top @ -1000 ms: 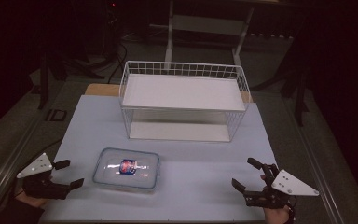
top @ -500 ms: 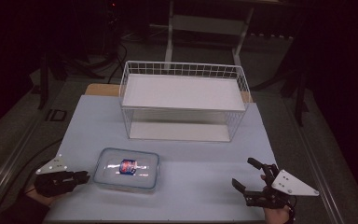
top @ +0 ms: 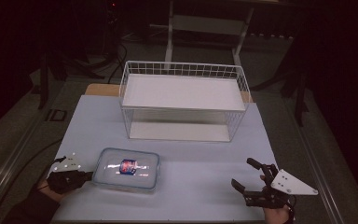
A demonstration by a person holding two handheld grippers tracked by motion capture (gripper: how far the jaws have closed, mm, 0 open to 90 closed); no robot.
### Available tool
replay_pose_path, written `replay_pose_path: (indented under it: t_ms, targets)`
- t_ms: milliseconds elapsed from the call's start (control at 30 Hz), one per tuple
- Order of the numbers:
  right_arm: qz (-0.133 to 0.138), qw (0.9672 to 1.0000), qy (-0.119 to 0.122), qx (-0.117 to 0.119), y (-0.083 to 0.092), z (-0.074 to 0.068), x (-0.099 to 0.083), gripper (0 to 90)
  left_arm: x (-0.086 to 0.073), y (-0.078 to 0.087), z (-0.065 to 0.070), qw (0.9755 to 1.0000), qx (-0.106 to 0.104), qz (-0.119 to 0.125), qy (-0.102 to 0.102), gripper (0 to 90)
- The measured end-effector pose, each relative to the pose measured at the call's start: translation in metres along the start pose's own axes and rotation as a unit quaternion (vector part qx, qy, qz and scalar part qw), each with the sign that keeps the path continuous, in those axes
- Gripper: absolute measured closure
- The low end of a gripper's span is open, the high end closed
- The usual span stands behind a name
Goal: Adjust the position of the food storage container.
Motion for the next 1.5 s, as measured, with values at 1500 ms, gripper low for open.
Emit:
replay_pose_path:
  t_ms: [1500]
  targets:
    - [-0.006, 0.9999, -0.008, 0.009, -0.003, -0.003, -0.002, 13.2, 0.064, -0.042, 0.048, 0.9967, -0.062, 0.006, -0.051, 89.6]
Point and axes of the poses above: each handheld gripper's, and its own axes: y roughly backward along the jaws, x roughly out of its top, z roughly to its right, the point moved 9 cm from there along -y, roughly forward along the jaws, and after that the axes turned 14 degrees about x, right-handed, at the moved point
